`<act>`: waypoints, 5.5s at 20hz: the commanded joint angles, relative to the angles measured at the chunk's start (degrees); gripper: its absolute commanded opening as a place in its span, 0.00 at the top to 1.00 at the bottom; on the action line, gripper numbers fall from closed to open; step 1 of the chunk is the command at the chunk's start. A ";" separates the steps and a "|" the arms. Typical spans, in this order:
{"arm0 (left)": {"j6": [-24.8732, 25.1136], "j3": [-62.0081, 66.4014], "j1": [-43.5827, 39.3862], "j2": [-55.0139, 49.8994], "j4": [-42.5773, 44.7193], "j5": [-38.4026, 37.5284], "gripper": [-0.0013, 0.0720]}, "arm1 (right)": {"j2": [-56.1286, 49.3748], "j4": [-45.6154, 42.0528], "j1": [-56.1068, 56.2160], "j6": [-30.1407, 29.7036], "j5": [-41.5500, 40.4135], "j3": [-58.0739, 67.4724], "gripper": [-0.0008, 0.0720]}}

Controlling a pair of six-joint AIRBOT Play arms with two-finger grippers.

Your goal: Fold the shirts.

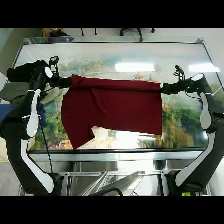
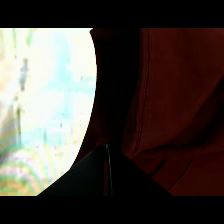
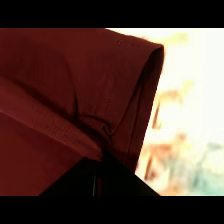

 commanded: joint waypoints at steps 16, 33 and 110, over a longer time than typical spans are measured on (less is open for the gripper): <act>-0.31 -25.53 5.29 22.14 -0.96 -26.34 0.05 | 20.70 -4.72 -13.92 10.12 18.49 -24.06 0.47; 6.21 -57.16 8.02 31.21 -22.23 -8.09 0.18 | 23.58 7.78 -1.51 0.98 2.08 -49.09 0.49; 4.09 -5.62 -23.41 1.38 -31.98 4.44 0.96 | 17.97 16.83 -0.81 10.38 19.50 5.46 0.97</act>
